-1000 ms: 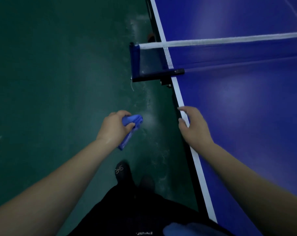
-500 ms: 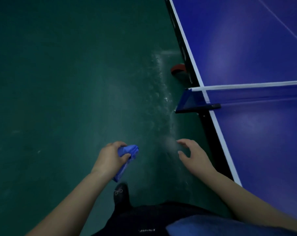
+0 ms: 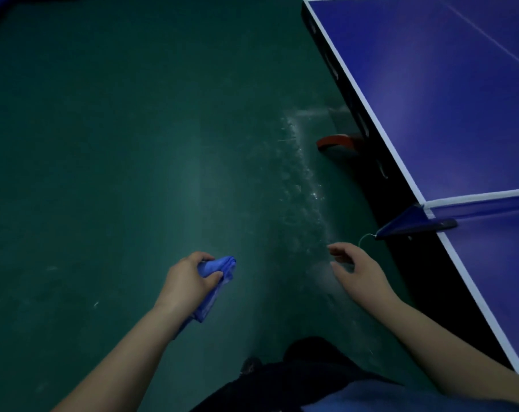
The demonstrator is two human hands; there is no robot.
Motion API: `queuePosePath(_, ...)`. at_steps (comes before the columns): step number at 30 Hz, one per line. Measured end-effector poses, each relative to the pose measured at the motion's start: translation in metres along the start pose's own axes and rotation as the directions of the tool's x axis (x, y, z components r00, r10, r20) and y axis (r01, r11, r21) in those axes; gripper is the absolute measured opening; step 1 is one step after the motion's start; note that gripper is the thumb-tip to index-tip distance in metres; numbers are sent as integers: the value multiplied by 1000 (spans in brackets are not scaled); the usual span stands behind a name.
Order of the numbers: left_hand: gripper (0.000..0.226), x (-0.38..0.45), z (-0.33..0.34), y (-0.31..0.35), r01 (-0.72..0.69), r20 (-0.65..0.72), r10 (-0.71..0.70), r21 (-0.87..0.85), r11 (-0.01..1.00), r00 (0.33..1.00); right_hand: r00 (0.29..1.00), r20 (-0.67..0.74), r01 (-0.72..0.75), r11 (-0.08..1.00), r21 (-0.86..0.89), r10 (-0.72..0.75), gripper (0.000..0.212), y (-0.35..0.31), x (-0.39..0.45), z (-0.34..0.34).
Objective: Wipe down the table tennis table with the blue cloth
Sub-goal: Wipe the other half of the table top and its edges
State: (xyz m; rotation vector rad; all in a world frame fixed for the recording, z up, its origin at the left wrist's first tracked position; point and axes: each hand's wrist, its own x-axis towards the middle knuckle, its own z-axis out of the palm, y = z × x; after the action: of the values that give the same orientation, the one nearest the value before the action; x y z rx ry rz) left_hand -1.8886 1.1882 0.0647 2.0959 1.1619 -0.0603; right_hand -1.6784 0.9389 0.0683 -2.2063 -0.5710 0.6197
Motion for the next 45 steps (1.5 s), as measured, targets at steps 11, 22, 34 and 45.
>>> queuePosePath(11,27,115,17,70,1,24,-2,43,999,1000,999,-1,-36,999,1,36,27,-1,123,-23)
queuePosePath(22,14,229,26,189,-104,-43,100,-84,991,994,990,-135,-42,999,17,44,29,-9,256,-90)
queuePosePath(34,17,357,100,260,-143,313,160,-76,987,936,925,-246,-343,914,-218,289,43,88,346,-154)
queuePosePath(45,13,424,191,319,-122,484,195,-178,976,853,922,-249,-384,768,-512,295,50,125,426,-174)
